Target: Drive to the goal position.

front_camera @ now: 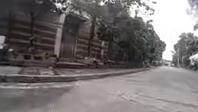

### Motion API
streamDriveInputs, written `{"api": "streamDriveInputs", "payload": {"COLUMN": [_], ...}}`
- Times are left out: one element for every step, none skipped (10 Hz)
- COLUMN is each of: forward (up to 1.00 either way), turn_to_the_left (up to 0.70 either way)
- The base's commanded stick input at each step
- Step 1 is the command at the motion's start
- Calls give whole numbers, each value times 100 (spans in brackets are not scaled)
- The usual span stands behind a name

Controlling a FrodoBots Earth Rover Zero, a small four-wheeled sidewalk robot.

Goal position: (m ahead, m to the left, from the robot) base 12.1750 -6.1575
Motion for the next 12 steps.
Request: {"api": "streamDriveInputs", "payload": {"forward": [70, 70, 70, 70, 70, 70, 70, 70, 70, 70, 70, 70], "turn_to_the_left": [0, 0, -5, -29, -33, -34, -34, -34, -34, -34, -34, -34]}}
